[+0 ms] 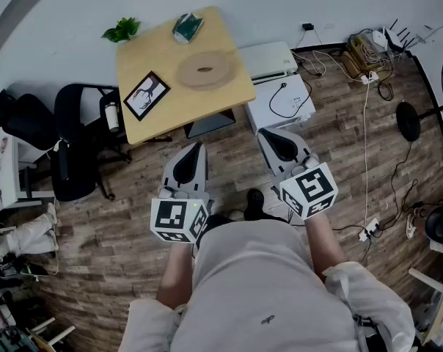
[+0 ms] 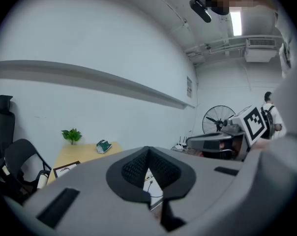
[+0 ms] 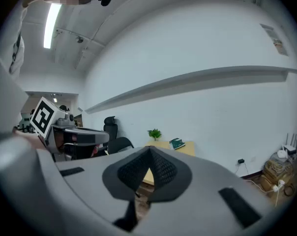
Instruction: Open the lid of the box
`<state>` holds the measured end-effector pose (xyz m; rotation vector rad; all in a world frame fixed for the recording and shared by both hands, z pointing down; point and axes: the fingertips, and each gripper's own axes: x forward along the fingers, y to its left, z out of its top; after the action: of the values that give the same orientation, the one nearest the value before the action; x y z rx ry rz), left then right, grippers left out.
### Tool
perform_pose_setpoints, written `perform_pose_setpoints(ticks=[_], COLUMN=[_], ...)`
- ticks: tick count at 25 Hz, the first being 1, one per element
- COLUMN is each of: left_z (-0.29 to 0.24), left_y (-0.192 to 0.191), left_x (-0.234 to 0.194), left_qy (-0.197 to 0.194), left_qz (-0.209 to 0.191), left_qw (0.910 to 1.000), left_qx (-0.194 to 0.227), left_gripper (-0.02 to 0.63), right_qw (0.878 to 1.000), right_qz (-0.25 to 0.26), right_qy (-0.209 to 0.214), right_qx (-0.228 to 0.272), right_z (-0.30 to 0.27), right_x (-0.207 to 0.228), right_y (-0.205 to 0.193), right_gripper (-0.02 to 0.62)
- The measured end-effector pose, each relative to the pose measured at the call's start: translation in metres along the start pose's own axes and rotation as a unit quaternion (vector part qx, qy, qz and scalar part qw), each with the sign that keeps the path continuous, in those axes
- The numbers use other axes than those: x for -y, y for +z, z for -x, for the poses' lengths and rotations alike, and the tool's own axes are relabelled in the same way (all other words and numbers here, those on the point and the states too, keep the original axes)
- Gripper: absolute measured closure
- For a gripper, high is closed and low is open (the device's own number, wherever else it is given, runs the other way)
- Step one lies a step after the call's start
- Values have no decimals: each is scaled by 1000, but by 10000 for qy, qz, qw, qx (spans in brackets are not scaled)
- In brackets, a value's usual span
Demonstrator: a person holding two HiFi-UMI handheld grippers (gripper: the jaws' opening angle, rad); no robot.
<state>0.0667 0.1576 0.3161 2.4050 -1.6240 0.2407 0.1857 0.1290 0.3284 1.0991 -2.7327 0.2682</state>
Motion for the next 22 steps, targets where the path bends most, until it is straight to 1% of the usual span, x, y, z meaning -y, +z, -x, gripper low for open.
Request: perform_pose_setpoints(ticks=[10, 15, 19, 22], left_z=[-3, -7, -15, -20], left_y=[-8, -12, -17, -20], left_x=[10, 14, 20, 26], left_qy=[85, 98, 94, 86], left_qz=[68, 128, 170, 128], left_qw=[9999, 9999, 9998, 9999], left_qx=[-20, -33, -64, -73], left_gripper=[600, 600, 600, 600], right_qw=[9999, 9997, 9999, 9998], right_qz=[86, 153, 130, 157], right_qy=[109, 115, 107, 114], right_qx=[-40, 118, 21, -44], right_z=[7, 7, 10, 12], right_x=[4, 8, 12, 14], right_y=[-9, -9, -17, -25], right_gripper=[597, 597, 597, 597])
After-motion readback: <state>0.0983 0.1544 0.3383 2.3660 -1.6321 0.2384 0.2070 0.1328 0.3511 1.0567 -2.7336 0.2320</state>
